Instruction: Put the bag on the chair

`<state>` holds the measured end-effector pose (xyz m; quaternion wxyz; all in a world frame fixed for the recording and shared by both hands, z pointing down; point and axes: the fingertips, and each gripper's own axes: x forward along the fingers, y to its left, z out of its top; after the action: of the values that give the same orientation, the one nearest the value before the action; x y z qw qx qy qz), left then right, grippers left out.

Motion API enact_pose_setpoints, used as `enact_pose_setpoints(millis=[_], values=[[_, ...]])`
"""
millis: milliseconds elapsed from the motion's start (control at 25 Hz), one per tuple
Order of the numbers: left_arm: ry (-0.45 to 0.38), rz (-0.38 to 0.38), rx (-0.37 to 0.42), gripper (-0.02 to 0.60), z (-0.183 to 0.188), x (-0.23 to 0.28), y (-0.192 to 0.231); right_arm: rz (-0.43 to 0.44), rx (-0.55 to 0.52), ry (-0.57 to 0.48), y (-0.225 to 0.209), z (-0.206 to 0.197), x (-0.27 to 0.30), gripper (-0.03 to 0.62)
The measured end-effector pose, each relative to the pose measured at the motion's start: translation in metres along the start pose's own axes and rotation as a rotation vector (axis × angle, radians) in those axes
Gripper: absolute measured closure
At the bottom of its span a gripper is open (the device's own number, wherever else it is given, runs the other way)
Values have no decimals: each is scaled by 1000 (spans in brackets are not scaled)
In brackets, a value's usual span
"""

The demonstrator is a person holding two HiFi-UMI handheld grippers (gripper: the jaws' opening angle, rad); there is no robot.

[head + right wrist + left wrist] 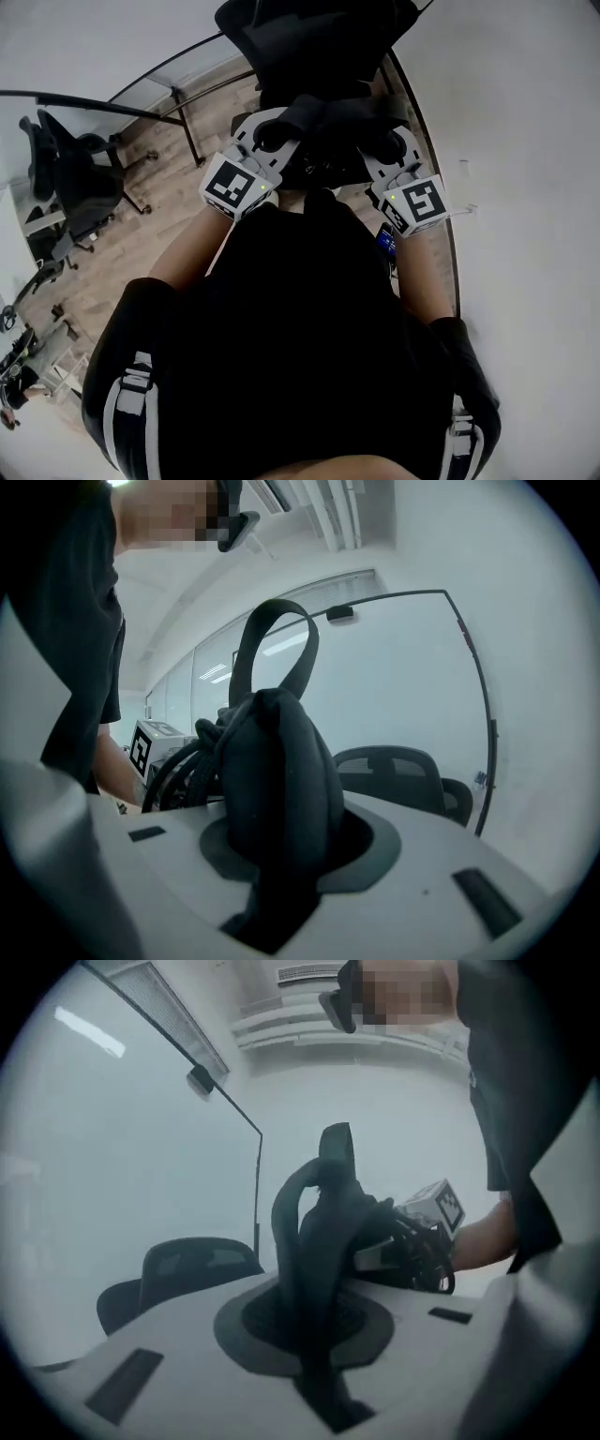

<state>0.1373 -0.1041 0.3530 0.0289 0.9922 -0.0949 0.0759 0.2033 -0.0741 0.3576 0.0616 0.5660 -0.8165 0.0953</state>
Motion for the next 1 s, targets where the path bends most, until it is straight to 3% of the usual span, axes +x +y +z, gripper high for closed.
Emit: enact_pose_setpoints(millis=[480, 1000], values=[[56, 207, -51, 551, -64, 57, 59, 170, -15, 84, -66, -57, 69, 485], [120, 315, -106, 551, -137, 87, 101, 249, 4, 173, -94, -130, 121, 485]])
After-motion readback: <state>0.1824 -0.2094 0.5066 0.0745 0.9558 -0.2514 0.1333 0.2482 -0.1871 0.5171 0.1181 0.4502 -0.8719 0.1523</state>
